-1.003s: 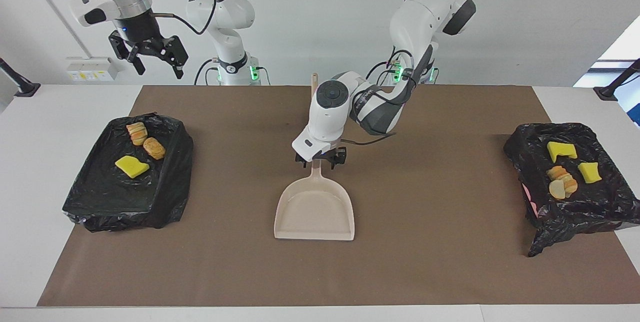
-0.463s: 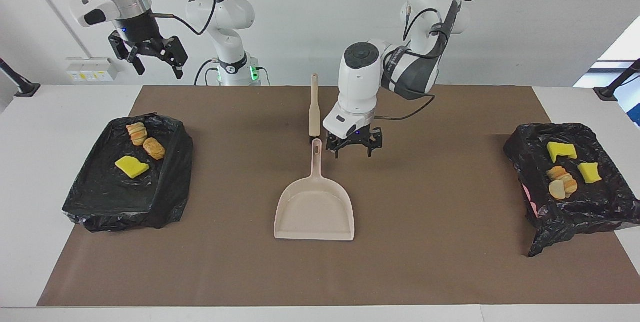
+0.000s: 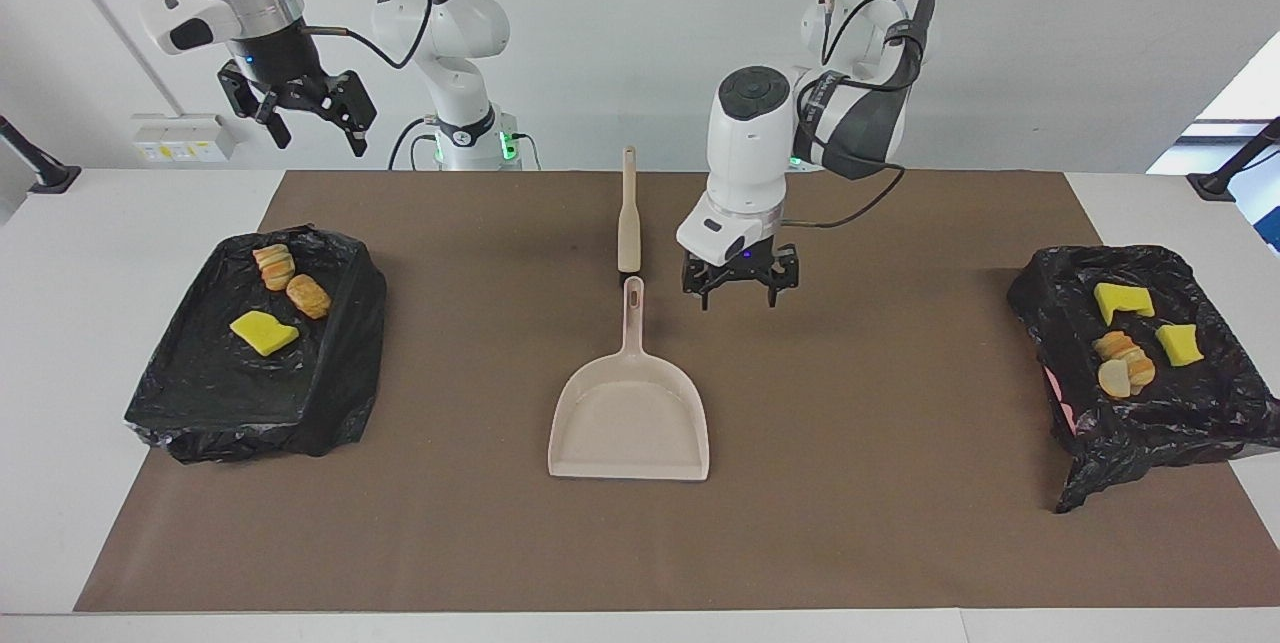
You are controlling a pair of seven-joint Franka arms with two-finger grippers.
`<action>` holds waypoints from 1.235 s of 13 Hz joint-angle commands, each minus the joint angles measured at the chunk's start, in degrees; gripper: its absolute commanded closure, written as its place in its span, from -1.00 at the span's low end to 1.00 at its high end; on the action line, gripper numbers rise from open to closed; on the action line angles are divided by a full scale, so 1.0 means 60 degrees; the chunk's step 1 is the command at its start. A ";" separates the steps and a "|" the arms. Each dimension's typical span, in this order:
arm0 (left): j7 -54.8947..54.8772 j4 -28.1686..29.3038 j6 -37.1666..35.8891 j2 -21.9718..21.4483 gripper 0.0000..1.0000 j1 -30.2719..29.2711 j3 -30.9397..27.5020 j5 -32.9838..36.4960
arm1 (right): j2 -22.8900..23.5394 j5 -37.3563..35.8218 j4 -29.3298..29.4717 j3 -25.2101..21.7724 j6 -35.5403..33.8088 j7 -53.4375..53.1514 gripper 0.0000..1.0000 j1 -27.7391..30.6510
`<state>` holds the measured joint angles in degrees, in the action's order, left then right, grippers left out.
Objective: Sweep and dump trash in bin
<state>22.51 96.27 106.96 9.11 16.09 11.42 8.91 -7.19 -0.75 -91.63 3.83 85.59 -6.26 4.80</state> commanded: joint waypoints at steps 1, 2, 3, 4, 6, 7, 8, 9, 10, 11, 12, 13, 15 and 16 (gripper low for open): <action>-0.1358 0.0407 -0.0612 -0.1091 -1.00 -0.0148 -0.0771 -0.0909 | -0.0193 0.0198 -0.0197 -0.0037 -0.0069 0.0326 -1.00 0.0049; -0.1857 0.0304 -0.0963 -0.1341 -1.00 -0.0148 -0.1195 -0.1233 | -0.0222 0.0184 -0.0299 -0.0037 -0.0070 0.0340 -1.00 0.0049; -0.2297 0.0173 -0.1401 -0.1590 -1.00 -0.0162 -0.1475 -0.1366 | -0.0251 0.0169 -0.0329 -0.0080 -0.0070 0.0340 -1.00 0.0064; -0.2867 0.0027 -0.1812 -0.1781 -1.00 -0.0264 -0.1637 -0.1455 | -0.0281 0.0169 -0.0358 -0.0095 -0.0084 0.0340 -1.00 0.0064; -0.3864 -0.0995 -0.2821 -0.1783 -1.00 -0.0543 -0.2076 -0.1776 | -0.0325 0.0169 -0.0432 -0.0096 -0.0070 0.0340 -1.00 0.0064; -0.4202 -0.1435 -0.3290 -0.1768 -1.00 -0.0543 -0.2441 -0.1836 | -0.0325 0.0169 -0.0432 -0.0096 -0.0070 0.0340 -1.00 0.0064; -0.4408 -0.1672 -0.3687 -0.1768 -1.00 -0.0572 -0.2619 -0.1837 | -0.0310 0.0169 -0.0432 -0.0096 -0.0055 0.0326 -1.00 0.0064; -0.4483 -0.1732 -0.4097 -0.1783 -1.00 -0.0747 -0.2693 -0.1837 | -0.0310 0.0169 -0.0432 -0.0110 -0.0026 0.0340 -1.00 0.0064; -0.4629 -0.1921 -0.4391 -0.1725 -1.00 -0.1111 -0.2607 -0.1851 | -0.0310 0.0169 -0.0432 -0.0110 -0.0026 0.0326 -1.00 0.0064; -0.4732 -0.2300 -0.4495 -0.1637 -1.00 -0.1187 -0.2591 -0.1837 | -0.0310 0.0169 -0.0446 -0.0110 -0.0026 0.0326 -1.00 0.0064; -0.4747 -0.2434 -0.4540 -0.1607 -1.00 -0.1217 -0.2620 -0.1837 | -0.0310 0.0169 -0.0446 -0.0096 -0.0026 0.0326 -1.00 0.0064; -0.4747 -0.2436 -0.4642 -0.1636 -1.00 -0.1319 -0.2548 -0.1808 | -0.0310 0.0169 -0.0446 -0.0110 -0.0026 0.0326 -1.00 0.0064; -0.4718 -0.2348 -0.4628 -0.1826 -1.00 -0.1582 -0.2489 -0.1807 | -0.0325 0.0169 -0.0519 -0.0096 -0.0040 0.0195 -1.00 0.0064; -0.4718 -0.2348 -0.4628 -0.1841 -1.00 -0.1612 -0.2503 -0.1807 | -0.0339 0.0169 -0.0563 -0.0096 -0.0041 0.0136 -1.00 0.0049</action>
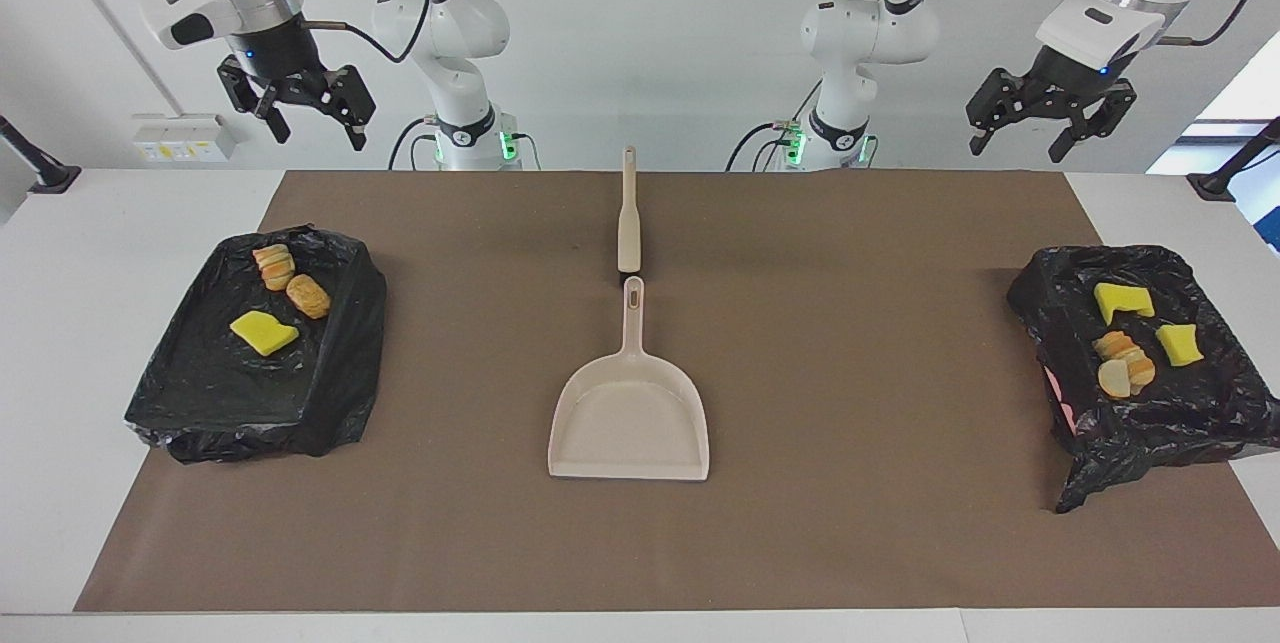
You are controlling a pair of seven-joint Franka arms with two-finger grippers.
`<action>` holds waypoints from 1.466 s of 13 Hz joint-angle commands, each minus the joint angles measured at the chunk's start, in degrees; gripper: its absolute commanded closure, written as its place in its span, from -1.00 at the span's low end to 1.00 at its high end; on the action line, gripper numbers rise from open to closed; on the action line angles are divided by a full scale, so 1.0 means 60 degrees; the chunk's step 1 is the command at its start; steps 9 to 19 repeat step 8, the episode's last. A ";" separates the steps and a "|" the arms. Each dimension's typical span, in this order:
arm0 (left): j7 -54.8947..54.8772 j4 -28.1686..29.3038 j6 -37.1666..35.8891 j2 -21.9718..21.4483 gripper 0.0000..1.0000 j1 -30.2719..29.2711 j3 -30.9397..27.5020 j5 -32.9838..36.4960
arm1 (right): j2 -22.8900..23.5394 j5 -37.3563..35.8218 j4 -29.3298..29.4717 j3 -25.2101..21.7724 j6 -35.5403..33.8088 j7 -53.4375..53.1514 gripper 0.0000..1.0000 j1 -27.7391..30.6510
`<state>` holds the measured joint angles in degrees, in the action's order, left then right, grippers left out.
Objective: Sweep and dump trash in bin
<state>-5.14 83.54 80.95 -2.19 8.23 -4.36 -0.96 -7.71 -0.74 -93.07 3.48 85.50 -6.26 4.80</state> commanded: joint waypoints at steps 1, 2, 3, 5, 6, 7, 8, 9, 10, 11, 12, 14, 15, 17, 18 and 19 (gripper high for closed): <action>-0.0124 -0.0227 -0.0264 0.0043 -1.00 -0.0360 0.0140 -0.0132 | -0.0297 0.0168 -0.0338 -0.0038 -0.0040 0.0048 -1.00 0.0035; -0.0124 -0.0241 -0.0249 0.0057 -1.00 -0.0447 0.0329 -0.0118 | -0.0312 0.0168 -0.0368 -0.0038 -0.0055 -0.0026 -1.00 -0.0009; -0.0095 -0.0227 -0.0249 0.0058 -1.00 -0.0666 0.0737 -0.0132 | -0.0327 0.0168 -0.0397 -0.0023 -0.0070 -0.0099 -1.00 -0.0039; -0.0066 -0.0212 -0.0278 0.0014 -1.00 -0.0800 0.1078 -0.0118 | -0.0400 0.0183 -0.0441 -0.0009 -0.0114 -0.0201 -1.00 -0.0097; -0.0066 -0.0212 -0.0264 0.0014 -1.00 -0.0800 0.1063 -0.0118 | -0.0516 0.0183 -0.0630 0.0049 -0.0157 -0.0347 -1.00 -0.0097; -0.0066 -0.0198 -0.0293 0.0014 -1.00 -0.0800 0.1063 -0.0118 | -0.0619 0.0183 -0.0747 0.0108 -0.0158 -0.0508 -1.00 -0.0112; -0.0066 -0.0198 -0.0307 -0.0001 -1.00 -0.0800 0.1049 -0.0118 | -0.0634 0.0197 -0.0778 0.0109 -0.0158 -0.0568 -1.00 -0.0127; -0.0066 -0.0198 -0.0307 -0.0001 -1.00 -0.0800 0.1049 -0.0118 | -0.0634 0.0197 -0.0778 0.0109 -0.0158 -0.0568 -1.00 -0.0127; -0.0066 -0.0198 -0.0307 -0.0001 -1.00 -0.0800 0.1049 -0.0118 | -0.0634 0.0197 -0.0778 0.0109 -0.0158 -0.0568 -1.00 -0.0127; -0.0066 -0.0198 -0.0307 -0.0001 -1.00 -0.0800 0.1049 -0.0118 | -0.0634 0.0197 -0.0778 0.0109 -0.0158 -0.0568 -1.00 -0.0127; -0.0066 -0.0198 -0.0307 -0.0001 -1.00 -0.0800 0.1049 -0.0118 | -0.0634 0.0197 -0.0778 0.0109 -0.0158 -0.0568 -1.00 -0.0127; -0.0066 -0.0198 -0.0307 -0.0001 -1.00 -0.0800 0.1049 -0.0118 | -0.0634 0.0197 -0.0778 0.0109 -0.0158 -0.0568 -1.00 -0.0127; -0.0066 -0.0198 -0.0307 -0.0001 -1.00 -0.0800 0.1049 -0.0118 | -0.0634 0.0197 -0.0778 0.0109 -0.0158 -0.0568 -1.00 -0.0127; -0.0066 -0.0198 -0.0307 -0.0001 -1.00 -0.0800 0.1049 -0.0118 | -0.0634 0.0197 -0.0778 0.0109 -0.0158 -0.0568 -1.00 -0.0127; -0.0066 -0.0198 -0.0307 -0.0001 -1.00 -0.0800 0.1049 -0.0118 | -0.0634 0.0197 -0.0778 0.0109 -0.0158 -0.0568 -1.00 -0.0127; -0.0066 -0.0198 -0.0307 -0.0001 -1.00 -0.0800 0.1049 -0.0118 | -0.0634 0.0197 -0.0778 0.0109 -0.0158 -0.0568 -1.00 -0.0127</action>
